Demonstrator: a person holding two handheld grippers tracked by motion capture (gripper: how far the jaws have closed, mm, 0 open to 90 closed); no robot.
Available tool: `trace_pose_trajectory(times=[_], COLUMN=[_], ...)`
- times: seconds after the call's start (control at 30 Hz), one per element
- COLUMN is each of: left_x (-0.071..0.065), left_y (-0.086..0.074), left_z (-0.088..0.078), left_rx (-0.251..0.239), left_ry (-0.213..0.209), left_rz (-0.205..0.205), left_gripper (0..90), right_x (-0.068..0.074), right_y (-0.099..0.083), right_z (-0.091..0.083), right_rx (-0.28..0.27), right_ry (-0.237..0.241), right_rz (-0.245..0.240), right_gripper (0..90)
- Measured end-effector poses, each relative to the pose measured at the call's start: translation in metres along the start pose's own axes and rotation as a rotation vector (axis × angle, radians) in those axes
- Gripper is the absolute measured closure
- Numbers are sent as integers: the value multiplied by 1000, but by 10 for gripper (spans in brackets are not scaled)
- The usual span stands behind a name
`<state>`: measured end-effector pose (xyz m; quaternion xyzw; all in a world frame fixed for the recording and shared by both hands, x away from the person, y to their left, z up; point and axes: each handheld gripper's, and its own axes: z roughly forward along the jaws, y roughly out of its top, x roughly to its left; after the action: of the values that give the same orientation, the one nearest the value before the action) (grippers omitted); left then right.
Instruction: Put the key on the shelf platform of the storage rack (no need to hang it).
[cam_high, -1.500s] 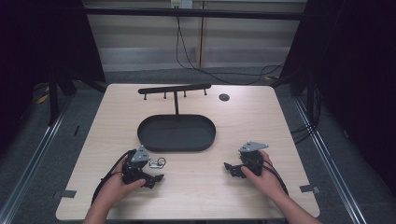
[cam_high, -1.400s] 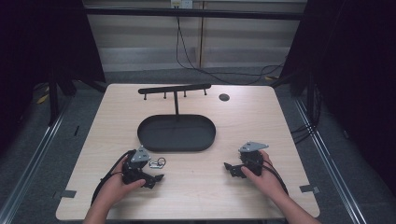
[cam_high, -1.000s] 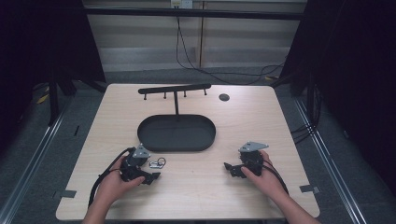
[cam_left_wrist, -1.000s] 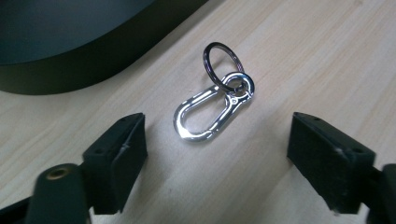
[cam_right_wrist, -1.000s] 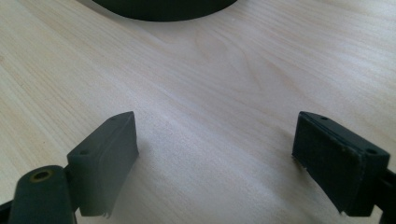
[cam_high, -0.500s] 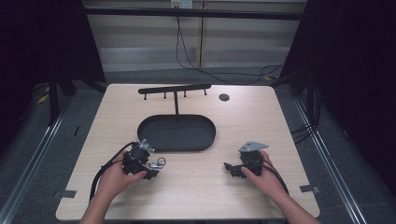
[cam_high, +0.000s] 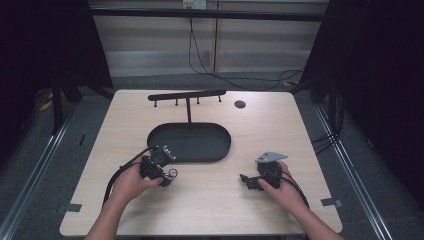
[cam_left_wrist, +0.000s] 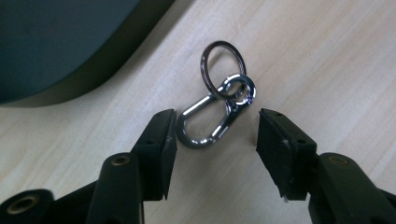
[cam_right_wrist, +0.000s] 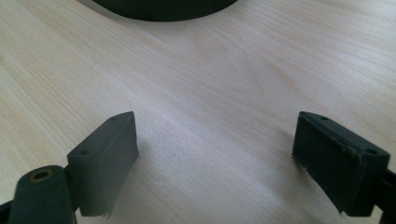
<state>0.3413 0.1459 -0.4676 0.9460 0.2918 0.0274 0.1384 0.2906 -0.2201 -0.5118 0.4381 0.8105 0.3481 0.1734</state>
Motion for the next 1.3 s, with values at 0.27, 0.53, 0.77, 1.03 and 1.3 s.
trace_pose_trajectory(times=[0.27, 0.53, 0.77, 1.03, 1.3], left_x=[1, -2, -2, -1, 1], left_y=[9, 14, 16, 23, 30], left_z=[4, 3, 0, -15, -32], left_rx=[20, 72, 68, 61, 47], left_ry=[-20, -28, -73, -92, -93], left_rz=[2, -4, -48, -77, -79], left_gripper=[554, 675, 675, 675, 675], right_x=[0, 0, 0, 0, 0], right_y=[0, 0, 0, 0, 0], right_z=[0, 0, 0, 0, 0], right_rx=[0, 1, 1, 0, 0], right_ry=[0, 0, 0, 0, 0], right_rz=[2, 2, 2, 0, 3], right_gripper=[137, 137, 137, 137, 137])
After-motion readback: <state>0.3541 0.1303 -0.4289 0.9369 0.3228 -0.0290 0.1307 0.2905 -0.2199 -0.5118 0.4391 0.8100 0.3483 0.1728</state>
